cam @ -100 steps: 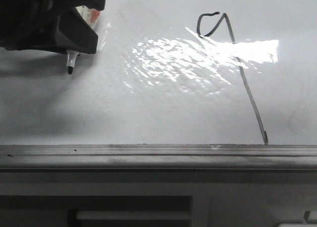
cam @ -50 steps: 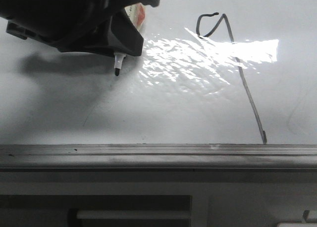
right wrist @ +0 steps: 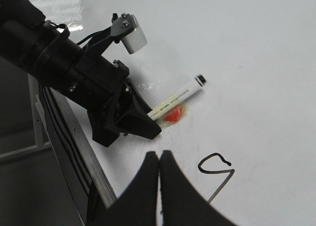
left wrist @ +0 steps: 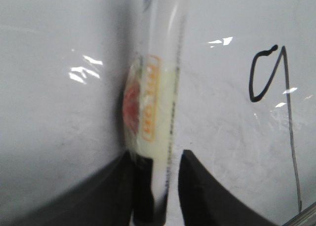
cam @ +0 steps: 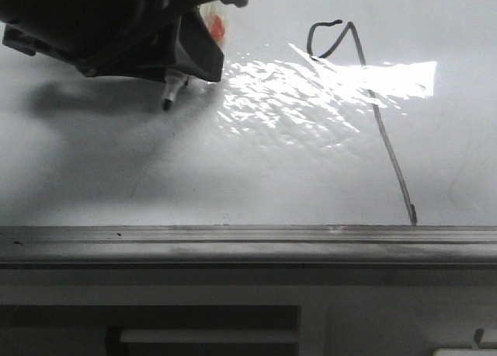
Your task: Write number 9 on whiteboard
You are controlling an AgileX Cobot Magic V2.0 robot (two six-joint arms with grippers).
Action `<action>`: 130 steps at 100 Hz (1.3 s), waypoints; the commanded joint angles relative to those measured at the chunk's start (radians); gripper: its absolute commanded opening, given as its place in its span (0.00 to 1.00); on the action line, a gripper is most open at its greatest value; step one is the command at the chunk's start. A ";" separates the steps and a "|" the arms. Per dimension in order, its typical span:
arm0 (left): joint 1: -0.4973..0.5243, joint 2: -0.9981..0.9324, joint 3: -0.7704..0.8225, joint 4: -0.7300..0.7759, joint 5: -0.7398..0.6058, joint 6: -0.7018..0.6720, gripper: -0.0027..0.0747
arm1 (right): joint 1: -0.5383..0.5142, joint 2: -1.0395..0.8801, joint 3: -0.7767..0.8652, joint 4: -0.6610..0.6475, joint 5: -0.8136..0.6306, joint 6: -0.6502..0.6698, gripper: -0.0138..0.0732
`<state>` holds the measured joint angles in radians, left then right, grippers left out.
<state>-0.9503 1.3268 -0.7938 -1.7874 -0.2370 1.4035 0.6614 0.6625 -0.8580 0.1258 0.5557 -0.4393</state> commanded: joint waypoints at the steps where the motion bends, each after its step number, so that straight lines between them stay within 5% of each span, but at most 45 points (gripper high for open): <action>1: 0.013 -0.006 -0.020 0.014 -0.128 -0.005 0.49 | -0.008 -0.002 -0.033 0.004 -0.081 0.004 0.09; 32: -0.016 -0.107 -0.037 0.014 -0.124 0.019 0.67 | -0.008 -0.021 -0.033 -0.009 -0.024 0.004 0.09; 51: -0.139 -0.315 0.023 0.011 -0.133 0.137 0.66 | -0.008 -0.163 0.061 -0.073 -0.020 0.004 0.09; 61: -0.208 -0.441 0.110 0.011 -0.142 0.152 0.53 | -0.008 -0.280 0.174 -0.093 -0.082 0.004 0.09; 81: -0.299 -0.609 0.276 -0.027 -0.139 0.152 0.01 | -0.008 -0.491 0.398 -0.099 -0.196 0.004 0.09; 130: -0.312 -0.663 0.335 -0.062 -0.133 0.152 0.01 | -0.008 -0.582 0.465 -0.099 -0.187 0.004 0.09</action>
<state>-1.2554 0.6661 -0.4337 -1.8393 -0.3858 1.5541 0.6614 0.0691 -0.3691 0.0385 0.4527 -0.4371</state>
